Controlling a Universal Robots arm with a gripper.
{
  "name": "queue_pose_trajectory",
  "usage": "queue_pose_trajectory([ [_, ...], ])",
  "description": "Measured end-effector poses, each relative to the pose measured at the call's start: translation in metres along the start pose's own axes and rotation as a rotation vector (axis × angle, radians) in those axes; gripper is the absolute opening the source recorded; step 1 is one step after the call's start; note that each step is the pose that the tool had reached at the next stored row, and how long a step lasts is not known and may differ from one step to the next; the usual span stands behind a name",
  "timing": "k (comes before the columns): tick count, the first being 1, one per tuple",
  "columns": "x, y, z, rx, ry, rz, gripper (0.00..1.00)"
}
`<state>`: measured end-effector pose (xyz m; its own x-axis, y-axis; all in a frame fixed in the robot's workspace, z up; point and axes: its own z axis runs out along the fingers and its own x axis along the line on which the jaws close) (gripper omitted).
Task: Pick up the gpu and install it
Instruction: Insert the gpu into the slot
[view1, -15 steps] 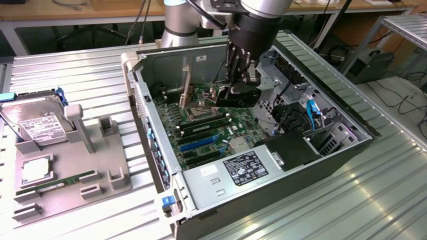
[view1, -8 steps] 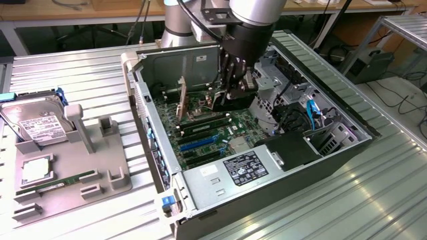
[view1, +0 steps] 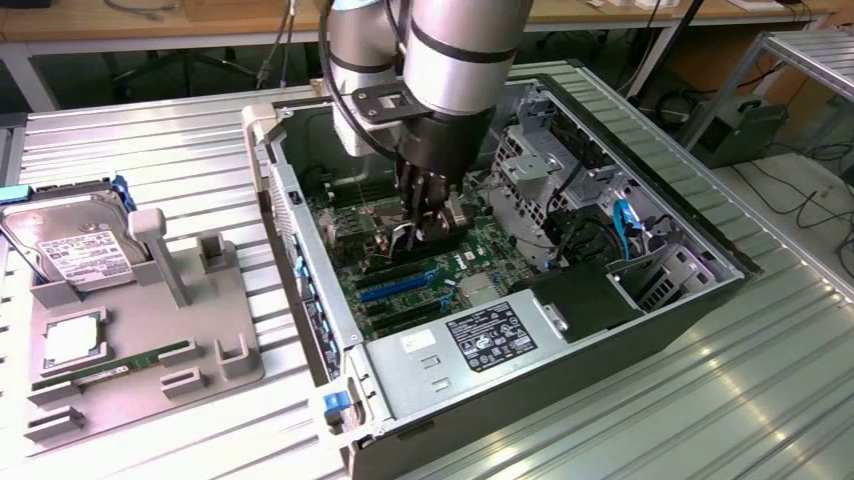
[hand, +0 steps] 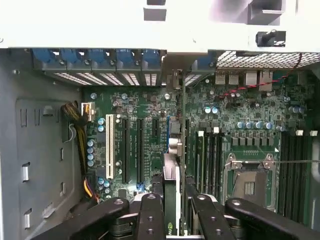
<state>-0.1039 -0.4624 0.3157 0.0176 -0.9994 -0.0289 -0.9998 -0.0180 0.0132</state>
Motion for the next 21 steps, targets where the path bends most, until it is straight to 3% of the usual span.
queue_pose_trajectory([
  [1,0.0,0.0011,0.011,0.0032,-0.0003,-0.002,0.26],
  [3,0.001,0.0008,0.0373,0.0036,-0.003,-0.002,0.26],
  [4,0.001,0.0008,0.0422,0.0037,-0.0033,-0.002,0.26],
  [11,0.002,0.0006,0.0553,0.0048,-0.0033,-0.002,0.26],
  [17,0.002,0.002,0.0601,0.0046,-0.004,-0.002,0.26],
  [21,0.001,0.0023,0.0608,0.0051,-0.0146,-0.002,0.26],
])
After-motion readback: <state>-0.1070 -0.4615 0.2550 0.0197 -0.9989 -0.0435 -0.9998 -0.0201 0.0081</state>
